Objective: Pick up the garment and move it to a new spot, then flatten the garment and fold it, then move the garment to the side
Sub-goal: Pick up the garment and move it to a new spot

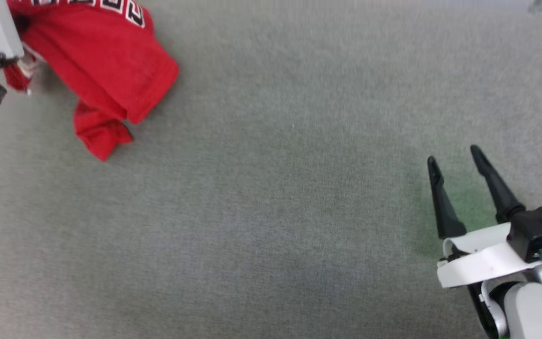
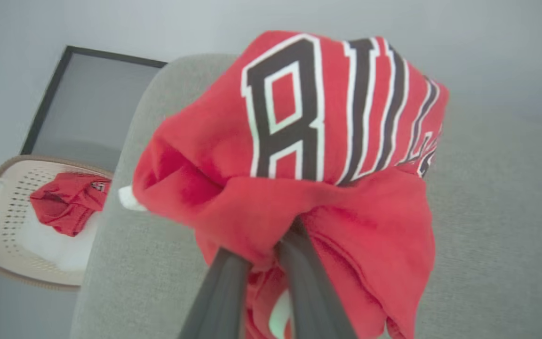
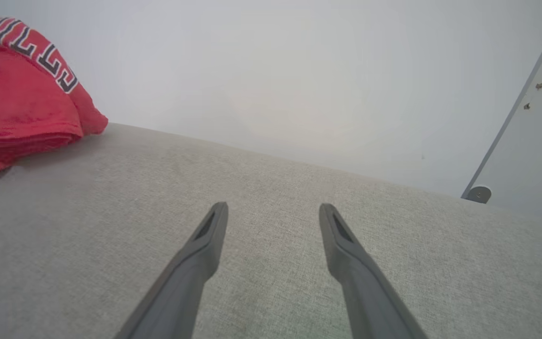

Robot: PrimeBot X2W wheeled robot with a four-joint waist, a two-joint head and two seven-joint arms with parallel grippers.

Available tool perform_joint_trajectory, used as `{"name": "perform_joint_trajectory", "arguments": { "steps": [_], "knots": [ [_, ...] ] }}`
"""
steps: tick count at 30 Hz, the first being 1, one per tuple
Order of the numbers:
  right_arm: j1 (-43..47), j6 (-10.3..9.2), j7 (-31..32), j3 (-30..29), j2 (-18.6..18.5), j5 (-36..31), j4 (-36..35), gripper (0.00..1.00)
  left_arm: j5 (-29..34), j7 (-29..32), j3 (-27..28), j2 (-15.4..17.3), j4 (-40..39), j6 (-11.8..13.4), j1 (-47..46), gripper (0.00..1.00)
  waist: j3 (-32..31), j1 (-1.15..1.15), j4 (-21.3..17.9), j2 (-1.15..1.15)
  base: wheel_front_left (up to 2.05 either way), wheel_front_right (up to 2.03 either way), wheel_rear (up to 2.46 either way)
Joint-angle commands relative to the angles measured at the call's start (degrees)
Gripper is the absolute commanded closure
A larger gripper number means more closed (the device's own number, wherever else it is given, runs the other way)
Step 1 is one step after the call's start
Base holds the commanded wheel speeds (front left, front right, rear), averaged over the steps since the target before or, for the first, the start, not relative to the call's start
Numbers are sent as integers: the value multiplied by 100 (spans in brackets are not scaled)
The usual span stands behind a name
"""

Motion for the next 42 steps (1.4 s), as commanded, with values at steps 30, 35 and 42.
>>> {"name": "perform_joint_trajectory", "arguments": {
  "steps": [30,35,42],
  "knots": [
    [737,0,-283,-1014,11,16,919,0,-114,-842,-1095,-1022,-983,-33,-171,100,-2236,0,-568,0,0,0,0],
    [835,0,-244,-1532,-37,-40,881,0,-204,-528,-1264,-1215,-1327,37,184,100,-2214,0,-870,0,0,0,0],
    [937,0,-205,-2085,93,-124,708,0,-190,126,-1626,-1493,-1981,416,880,100,-2038,0,-1158,0,0,0,0]
  ]
}}
